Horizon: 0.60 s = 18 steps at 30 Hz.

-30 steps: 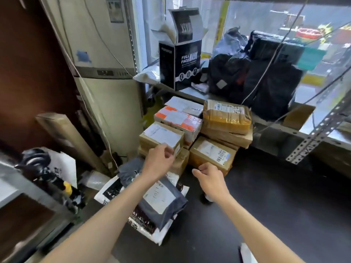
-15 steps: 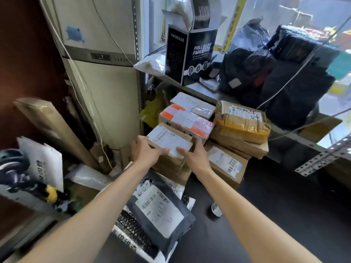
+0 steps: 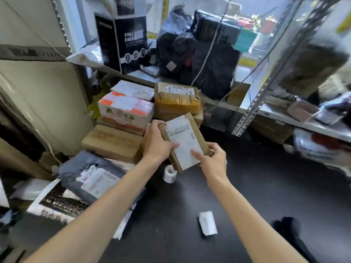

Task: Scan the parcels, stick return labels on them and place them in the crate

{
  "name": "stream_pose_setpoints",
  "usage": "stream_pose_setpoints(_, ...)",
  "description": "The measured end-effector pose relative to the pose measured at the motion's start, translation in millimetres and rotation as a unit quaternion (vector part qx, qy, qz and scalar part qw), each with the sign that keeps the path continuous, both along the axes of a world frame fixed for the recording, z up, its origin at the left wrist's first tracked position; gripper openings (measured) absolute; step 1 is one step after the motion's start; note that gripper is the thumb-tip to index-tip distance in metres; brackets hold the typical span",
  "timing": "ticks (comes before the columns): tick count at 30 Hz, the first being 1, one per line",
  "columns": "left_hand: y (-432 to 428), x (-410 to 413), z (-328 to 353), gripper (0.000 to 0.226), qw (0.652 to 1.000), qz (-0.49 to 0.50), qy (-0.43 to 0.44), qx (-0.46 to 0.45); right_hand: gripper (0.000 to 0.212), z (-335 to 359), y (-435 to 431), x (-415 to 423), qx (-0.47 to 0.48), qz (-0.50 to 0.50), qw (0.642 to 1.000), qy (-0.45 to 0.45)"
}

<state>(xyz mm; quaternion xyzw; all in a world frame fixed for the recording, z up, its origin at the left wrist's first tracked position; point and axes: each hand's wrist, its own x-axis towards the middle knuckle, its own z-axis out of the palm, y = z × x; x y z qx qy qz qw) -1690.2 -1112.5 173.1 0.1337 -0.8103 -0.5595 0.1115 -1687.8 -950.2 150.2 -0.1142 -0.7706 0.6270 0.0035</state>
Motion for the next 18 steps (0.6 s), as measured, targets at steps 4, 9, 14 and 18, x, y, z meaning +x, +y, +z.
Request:
stream_pose_setpoints(4, 122.7, 17.3, -10.8, 0.078, 0.995, -0.098, -0.008, 0.017, 0.033, -8.6, 121.5, 46.4, -0.025, -0.103, 0.993, -0.047)
stream_pose_setpoints(9, 265.5, 59.6, -51.2, 0.071, 0.969, -0.183, -0.123, 0.112, 0.029, -34.1, 251.6, 113.3, -0.084, -0.212, 0.971, -0.078)
stream_pose_setpoints(14, 340.1, 93.7, -85.2, 0.063, 0.944, -0.220, -0.158, 0.187, 0.029, -55.6, 326.0, 149.2, -0.139, -0.234, 0.955, -0.121)
stream_pose_setpoints(18, 357.0, 104.4, -98.8, 0.067, 0.936, -0.221, -0.201, 0.185, 0.026, -69.1, 346.0, 161.7, -0.172, -0.220, 0.951, -0.131)
